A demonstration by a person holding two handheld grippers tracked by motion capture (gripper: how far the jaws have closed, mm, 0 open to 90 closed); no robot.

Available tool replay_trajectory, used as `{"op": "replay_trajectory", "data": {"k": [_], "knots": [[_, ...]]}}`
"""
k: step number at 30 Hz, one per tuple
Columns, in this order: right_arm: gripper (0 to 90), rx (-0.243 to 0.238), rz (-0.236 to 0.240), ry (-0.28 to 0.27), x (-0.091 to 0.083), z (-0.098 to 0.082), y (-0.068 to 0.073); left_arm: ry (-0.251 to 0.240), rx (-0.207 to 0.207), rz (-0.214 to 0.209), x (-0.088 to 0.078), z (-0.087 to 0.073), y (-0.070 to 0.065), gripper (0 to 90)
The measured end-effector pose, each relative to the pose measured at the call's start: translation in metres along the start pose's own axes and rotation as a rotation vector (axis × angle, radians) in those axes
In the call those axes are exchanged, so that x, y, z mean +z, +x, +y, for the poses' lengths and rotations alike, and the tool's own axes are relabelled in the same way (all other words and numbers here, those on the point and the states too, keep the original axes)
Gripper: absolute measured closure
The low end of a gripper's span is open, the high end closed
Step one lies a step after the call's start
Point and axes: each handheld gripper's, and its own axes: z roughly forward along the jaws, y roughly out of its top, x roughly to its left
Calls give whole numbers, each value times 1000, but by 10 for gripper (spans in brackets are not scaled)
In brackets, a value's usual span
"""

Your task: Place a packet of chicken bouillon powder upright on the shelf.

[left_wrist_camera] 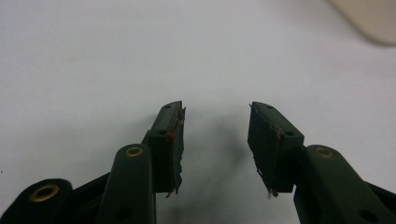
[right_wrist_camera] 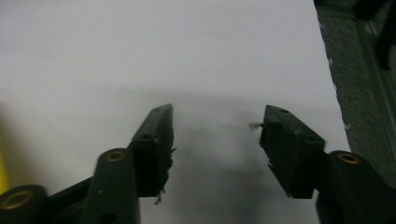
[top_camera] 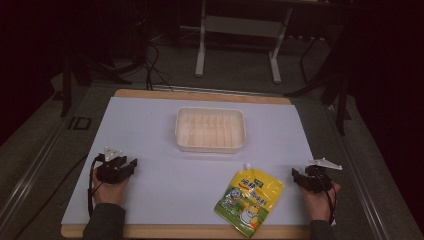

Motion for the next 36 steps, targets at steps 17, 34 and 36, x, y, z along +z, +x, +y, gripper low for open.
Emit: {"op": "replay_trajectory", "data": {"k": [17, 34, 36], "knots": [[374, -40, 240, -48, -35, 9, 10, 9, 55, 22, 1, 0, -6, 511], [435, -120, 436, 31, -33, 3, 33, 2, 43, 26, 1, 0, -5, 490], [420, -119, 447, 51, -29, 1, 33, 3, 43, 28, 1, 0, -5, 484]]}}
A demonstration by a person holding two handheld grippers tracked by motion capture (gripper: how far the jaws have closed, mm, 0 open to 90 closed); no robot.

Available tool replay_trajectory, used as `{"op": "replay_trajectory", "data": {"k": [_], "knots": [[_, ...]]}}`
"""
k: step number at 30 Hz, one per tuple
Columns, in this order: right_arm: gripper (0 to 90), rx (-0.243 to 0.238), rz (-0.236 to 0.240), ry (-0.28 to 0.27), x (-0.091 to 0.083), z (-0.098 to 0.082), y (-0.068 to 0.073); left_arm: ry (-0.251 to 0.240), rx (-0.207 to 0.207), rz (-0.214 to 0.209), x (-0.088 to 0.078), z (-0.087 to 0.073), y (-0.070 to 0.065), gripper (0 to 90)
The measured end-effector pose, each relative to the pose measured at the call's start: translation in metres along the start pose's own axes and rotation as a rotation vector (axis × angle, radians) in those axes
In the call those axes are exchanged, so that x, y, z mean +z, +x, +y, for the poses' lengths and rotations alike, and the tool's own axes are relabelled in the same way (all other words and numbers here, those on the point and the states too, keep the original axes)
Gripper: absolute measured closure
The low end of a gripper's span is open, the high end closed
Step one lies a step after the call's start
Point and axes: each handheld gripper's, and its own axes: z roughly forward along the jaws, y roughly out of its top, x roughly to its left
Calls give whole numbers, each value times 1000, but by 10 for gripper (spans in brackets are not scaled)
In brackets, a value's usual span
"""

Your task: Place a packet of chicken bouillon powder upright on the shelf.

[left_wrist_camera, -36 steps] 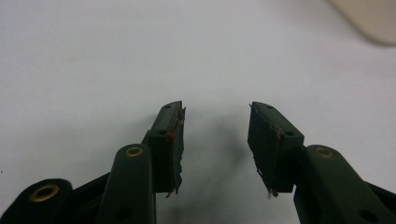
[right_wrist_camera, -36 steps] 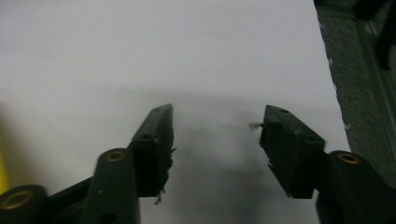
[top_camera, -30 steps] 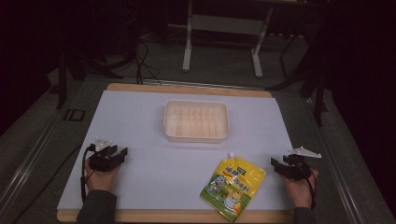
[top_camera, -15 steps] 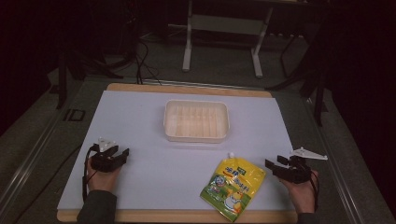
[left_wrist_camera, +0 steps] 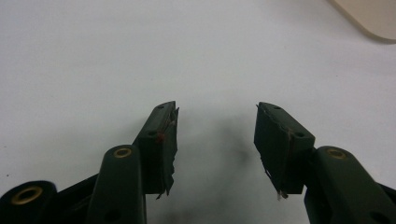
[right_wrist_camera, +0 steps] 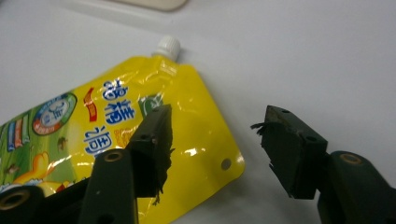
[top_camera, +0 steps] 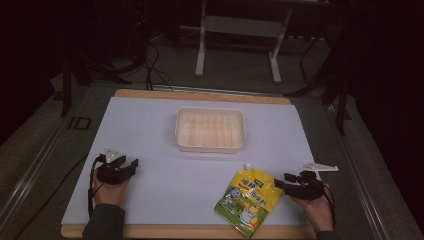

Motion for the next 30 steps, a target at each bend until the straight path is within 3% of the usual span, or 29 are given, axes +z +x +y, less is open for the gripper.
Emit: {"op": "replay_trajectory", "data": {"k": [9, 14, 20, 23, 26, 30], "knots": [[407, -40, 27, 82, 13, -5, 2, 1, -2, 1, 0, 0, 0, 482], [426, -30, 55, 118, 17, -6, 2, 1, -2, 3, 0, 0, 0, 480], [422, -29, 83, 117, 18, -5, 4, 5, -4, 6, 0, 0, 0, 479], [440, -17, 143, 88, 15, -3, 5, 4, -5, 8, 0, 0, 0, 479], [457, -20, 190, 96, 16, -3, 7, 5, -4, 9, 0, 0, 1, 478], [456, -52, 180, 131, 25, -3, 15, 6, -4, 10, 0, 0, 1, 479]]}}
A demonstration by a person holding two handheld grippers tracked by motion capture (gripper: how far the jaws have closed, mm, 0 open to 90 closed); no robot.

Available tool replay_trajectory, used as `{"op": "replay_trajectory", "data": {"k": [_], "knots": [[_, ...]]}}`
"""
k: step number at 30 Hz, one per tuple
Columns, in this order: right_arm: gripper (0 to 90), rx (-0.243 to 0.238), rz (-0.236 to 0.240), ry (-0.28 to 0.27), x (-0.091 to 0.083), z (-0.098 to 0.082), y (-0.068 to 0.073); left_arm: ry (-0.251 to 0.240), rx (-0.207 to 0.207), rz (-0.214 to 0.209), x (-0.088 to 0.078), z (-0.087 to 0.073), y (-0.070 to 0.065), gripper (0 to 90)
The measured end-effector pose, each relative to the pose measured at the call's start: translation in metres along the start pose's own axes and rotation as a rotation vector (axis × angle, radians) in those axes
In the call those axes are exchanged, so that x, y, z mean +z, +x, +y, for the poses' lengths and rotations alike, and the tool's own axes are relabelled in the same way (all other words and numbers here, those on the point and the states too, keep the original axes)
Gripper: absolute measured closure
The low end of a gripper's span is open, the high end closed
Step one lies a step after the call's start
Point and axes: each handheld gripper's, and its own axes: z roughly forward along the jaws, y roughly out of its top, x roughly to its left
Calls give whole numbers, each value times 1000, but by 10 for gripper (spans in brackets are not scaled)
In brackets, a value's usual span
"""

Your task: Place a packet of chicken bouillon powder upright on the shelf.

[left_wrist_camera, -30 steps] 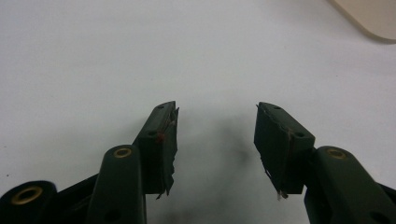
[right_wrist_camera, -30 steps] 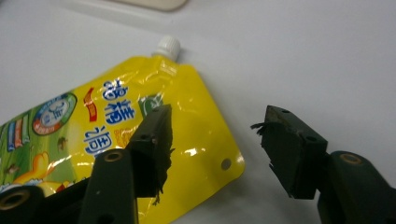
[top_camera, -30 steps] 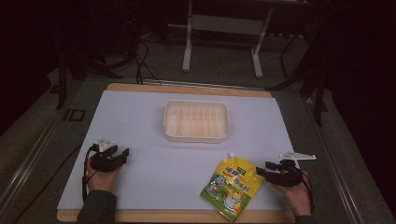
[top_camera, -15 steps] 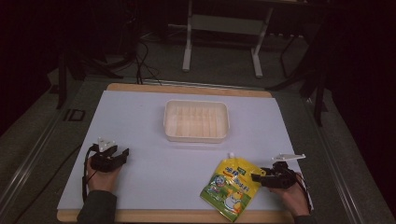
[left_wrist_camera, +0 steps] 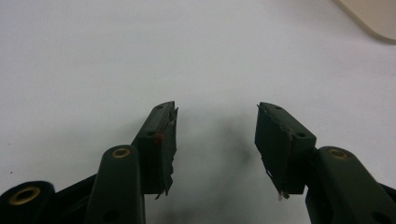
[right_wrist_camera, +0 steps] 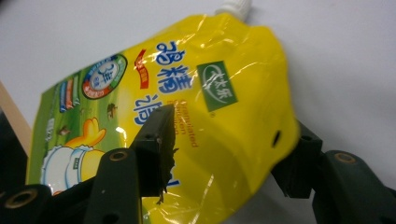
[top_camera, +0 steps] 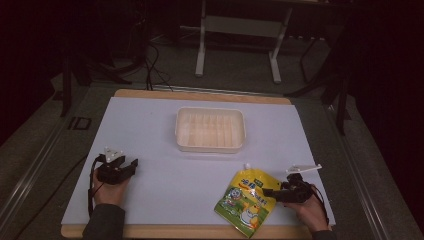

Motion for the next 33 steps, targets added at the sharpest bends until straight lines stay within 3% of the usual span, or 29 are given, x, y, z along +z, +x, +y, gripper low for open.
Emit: {"op": "replay_trajectory", "data": {"k": [3, 6, 8, 14, 21, 24, 28, 33], "knots": [[459, -27, -38, 17, 7, 3, 6, 1, -2, 0, 0, 0, 0, 479], [486, -17, -55, 25, 10, 6, 9, 0, 0, 1, 0, 0, 0, 479], [539, 12, -78, 66, 17, 11, 11, -1, 1, 1, 0, 0, 0, 479], [640, 34, -105, 88, 22, 16, 12, 1, 1, 2, 0, 0, 0, 478], [827, 3, -170, 137, 25, 22, 17, 2, 0, 1, 0, 0, 0, 478], [896, 9, -170, 128, 25, 22, 16, 1, -1, 0, 0, 0, 0, 478], [900, 23, -162, 91, 22, 20, 15, 1, -1, -1, 0, 0, 0, 478], [900, 11, -187, 69, 20, 24, 20, 0, -1, -2, 0, 0, 0, 478]]}}
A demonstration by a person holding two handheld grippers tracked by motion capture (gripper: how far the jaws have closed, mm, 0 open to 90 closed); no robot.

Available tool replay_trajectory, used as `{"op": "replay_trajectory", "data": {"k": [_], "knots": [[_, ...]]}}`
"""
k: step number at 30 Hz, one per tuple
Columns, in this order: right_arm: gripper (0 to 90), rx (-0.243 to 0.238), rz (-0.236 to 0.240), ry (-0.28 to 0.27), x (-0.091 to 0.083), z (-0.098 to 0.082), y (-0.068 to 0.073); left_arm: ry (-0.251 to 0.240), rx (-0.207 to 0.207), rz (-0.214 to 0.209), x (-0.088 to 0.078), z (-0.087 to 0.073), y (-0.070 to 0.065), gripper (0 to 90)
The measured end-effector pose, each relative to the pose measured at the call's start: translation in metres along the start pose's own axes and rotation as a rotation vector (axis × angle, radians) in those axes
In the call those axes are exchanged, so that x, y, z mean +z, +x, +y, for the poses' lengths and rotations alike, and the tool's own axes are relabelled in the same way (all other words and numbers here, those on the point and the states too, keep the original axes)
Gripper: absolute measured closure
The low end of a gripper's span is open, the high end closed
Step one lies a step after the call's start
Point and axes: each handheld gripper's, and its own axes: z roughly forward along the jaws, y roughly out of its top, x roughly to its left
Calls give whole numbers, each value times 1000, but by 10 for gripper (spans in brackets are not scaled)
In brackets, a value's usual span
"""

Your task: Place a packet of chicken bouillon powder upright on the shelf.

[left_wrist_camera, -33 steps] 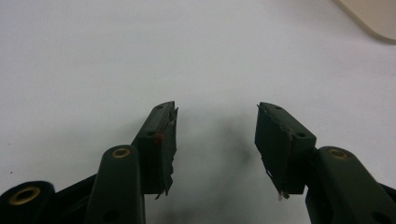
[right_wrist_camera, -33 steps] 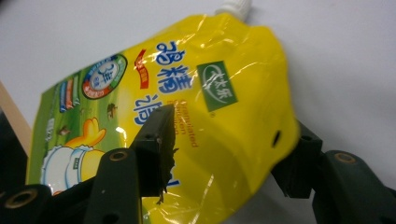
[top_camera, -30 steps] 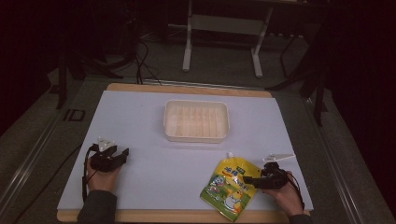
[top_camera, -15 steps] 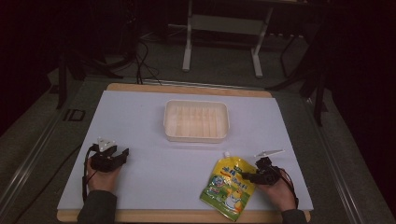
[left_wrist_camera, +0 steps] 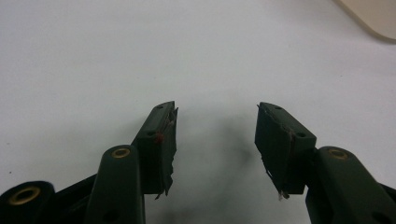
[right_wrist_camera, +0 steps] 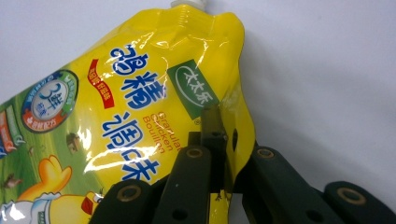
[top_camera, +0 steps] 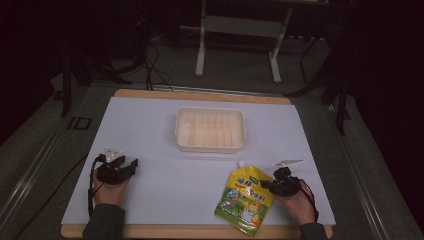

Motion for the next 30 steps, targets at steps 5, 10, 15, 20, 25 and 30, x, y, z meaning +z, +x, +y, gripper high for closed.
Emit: {"op": "replay_trajectory", "data": {"k": [5, 10, 15, 20, 25, 30], "knots": [[900, 9, -12, -63, -11, 3, 1, 2, -1, 0, 0, 0, 0, 478], [900, 17, -51, -88, -19, 7, -5, 2, 0, 0, 0, 0, 0, 478], [900, 18, -67, -113, -27, 15, -10, 4, -2, -2, 0, 0, 0, 478], [900, 27, -92, -149, -37, 28, -17, 1, -2, -1, 0, 0, 0, 478], [900, 38, -118, -201, -51, 39, -23, 2, -3, -2, 0, 0, 1, 478], [900, 45, -154, -244, -66, 47, -27, 2, -2, -2, 0, 0, 1, 478]]}}
